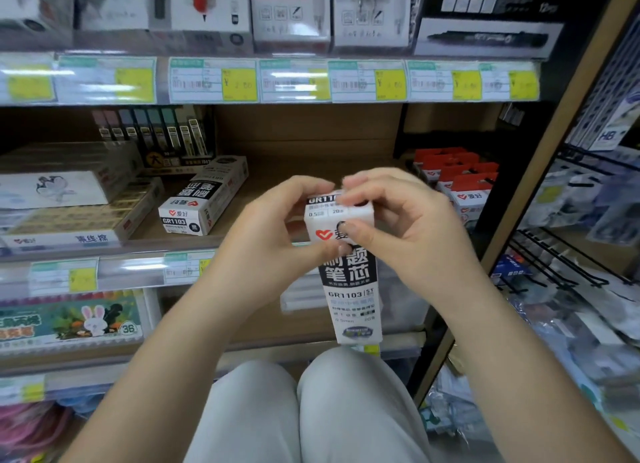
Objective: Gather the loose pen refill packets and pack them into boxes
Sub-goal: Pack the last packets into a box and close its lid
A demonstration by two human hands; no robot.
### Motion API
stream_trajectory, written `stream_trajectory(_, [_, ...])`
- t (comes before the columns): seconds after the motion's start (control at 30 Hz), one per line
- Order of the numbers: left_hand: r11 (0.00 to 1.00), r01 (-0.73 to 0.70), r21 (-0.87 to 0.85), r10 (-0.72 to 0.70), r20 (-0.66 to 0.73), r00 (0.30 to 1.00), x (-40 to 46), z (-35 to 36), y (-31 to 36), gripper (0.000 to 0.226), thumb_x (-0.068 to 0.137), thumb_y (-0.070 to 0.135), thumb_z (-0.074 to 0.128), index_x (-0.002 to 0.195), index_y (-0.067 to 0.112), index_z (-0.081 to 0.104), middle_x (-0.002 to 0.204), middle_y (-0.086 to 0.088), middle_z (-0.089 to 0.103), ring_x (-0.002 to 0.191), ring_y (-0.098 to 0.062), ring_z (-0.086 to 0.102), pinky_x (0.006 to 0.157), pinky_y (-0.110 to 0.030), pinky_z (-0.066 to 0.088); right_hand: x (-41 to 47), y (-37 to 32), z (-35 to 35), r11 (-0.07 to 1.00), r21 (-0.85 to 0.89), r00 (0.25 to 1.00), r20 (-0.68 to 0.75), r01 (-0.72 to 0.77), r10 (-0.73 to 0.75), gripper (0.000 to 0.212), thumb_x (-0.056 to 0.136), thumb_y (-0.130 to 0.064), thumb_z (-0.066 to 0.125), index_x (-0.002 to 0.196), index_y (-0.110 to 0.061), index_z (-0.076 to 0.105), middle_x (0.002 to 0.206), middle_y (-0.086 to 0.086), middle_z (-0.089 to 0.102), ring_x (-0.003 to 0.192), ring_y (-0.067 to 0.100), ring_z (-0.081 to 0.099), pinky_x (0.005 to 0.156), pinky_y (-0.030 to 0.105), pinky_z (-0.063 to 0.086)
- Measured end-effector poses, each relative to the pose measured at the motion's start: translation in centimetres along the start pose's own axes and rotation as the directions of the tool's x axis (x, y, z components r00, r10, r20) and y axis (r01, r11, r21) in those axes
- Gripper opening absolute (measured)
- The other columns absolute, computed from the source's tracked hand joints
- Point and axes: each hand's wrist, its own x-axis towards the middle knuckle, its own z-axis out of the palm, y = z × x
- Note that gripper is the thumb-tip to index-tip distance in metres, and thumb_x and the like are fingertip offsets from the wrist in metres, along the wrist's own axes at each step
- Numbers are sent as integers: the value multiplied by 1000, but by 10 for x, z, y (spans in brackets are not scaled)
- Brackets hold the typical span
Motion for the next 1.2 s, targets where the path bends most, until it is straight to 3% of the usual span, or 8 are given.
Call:
stream_trajectory(0.1, [989,-87,116,93,-47,995,-4,-9,23,50,65,24,76,110,31,55,107,10,64,99,0,62,85,-24,53,9,-32,-11,991,-123,998,46,54,-49,34,72,-16,71,103,-27,62,107,-8,60,106,11,59,88,39,52])
stream_trajectory(0.23, [926,-254,281,273,-30,962,1,-18,47,51,73,34,66,122,24,52,118,7,58,106,-10,58,91,-33,50,17,-68,-23,920,-345,974,189,186,-126,42,72,-20,74,109,-27,54,102,-14,61,98,5,59,81,30,51])
stream_trajectory(0.37, [849,-223,478,271,-33,962,7,-27,47,61,79,37,60,131,7,48,131,-9,52,115,-15,47,96,-20,36,41,-68,-14,887,-433,976,205,158,-73,19,79,-14,67,94,-14,57,79,-10,65,78,6,55,86,25,47])
stream_trajectory(0.47, [725,-320,610,446,-63,893,1,-27,21,57,70,12,67,123,5,46,116,-9,52,109,-18,47,96,-16,33,30,-58,-1,760,-548,933,127,348,-335,38,71,-10,71,104,-10,54,94,-3,58,85,11,52,76,22,42])
stream_trajectory(0.7, [707,-248,662,381,-61,923,15,-6,-48,54,61,-5,59,111,9,42,113,-17,54,108,-26,46,88,-30,39,32,25,41,715,-628,936,65,308,-346,44,71,2,70,112,-5,54,105,10,63,101,22,55,86,29,45])
stream_trajectory(0.83, [703,-188,685,300,-46,953,19,-6,-68,43,68,6,41,111,9,42,112,-16,54,106,-30,51,85,-35,44,35,51,58,684,-660,930,61,310,-363,39,76,-2,60,114,-2,52,109,14,62,104,29,56,88,37,51])
stream_trajectory(1.03, [676,-119,727,171,2,985,17,-24,-84,47,72,10,59,116,12,42,114,-11,55,106,-31,53,87,-42,49,45,88,70,648,-686,936,150,331,-319,62,66,10,71,124,-3,52,112,13,55,106,32,51,71,43,57])
stream_trajectory(1.2, [595,229,770,15,-296,955,23,-52,-100,46,66,21,49,107,2,55,106,-22,55,99,-43,52,89,-52,43,51,94,81,673,-663,941,161,327,-298,50,68,10,69,116,-3,59,110,17,57,104,34,54,68,43,57])
